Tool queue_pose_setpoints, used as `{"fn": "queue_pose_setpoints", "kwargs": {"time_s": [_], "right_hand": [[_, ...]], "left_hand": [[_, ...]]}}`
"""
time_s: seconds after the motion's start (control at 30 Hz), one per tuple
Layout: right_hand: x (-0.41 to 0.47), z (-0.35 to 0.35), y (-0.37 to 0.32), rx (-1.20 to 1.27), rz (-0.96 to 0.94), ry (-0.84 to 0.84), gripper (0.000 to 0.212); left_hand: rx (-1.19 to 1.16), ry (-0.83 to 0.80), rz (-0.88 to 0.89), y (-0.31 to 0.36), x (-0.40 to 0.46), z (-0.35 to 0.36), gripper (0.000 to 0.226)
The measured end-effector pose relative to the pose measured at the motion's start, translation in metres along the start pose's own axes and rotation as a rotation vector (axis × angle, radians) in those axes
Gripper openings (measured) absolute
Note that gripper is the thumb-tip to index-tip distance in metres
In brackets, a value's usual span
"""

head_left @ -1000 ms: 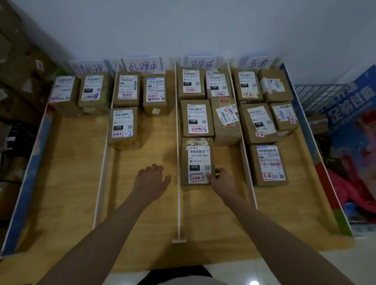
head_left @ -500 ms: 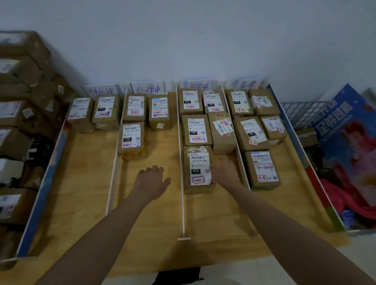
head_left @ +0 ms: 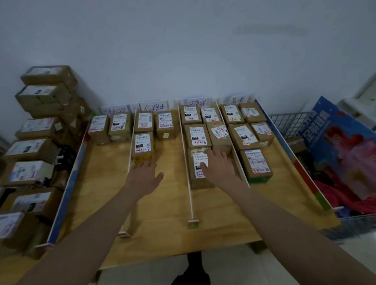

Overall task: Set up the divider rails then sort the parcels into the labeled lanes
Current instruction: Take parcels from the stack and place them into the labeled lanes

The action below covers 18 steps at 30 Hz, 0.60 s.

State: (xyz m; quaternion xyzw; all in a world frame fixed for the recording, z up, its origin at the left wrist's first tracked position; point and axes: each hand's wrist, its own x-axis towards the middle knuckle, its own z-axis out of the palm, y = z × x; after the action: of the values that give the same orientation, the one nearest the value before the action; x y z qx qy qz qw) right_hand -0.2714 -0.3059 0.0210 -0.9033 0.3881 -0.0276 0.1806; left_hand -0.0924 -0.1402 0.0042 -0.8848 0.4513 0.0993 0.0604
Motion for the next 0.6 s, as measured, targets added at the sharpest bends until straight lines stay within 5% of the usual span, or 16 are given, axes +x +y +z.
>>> {"fn": "queue_pose_setpoints", "kwargs": {"time_s": [0.6], "right_hand": [[-0.050, 0.071, -0.181, -0.040, -0.292, -0.152, 0.048]], "left_hand": [[-0.097, -0.015, -0.368, -0.174, -0.156, 0.003, 0.054]]}}
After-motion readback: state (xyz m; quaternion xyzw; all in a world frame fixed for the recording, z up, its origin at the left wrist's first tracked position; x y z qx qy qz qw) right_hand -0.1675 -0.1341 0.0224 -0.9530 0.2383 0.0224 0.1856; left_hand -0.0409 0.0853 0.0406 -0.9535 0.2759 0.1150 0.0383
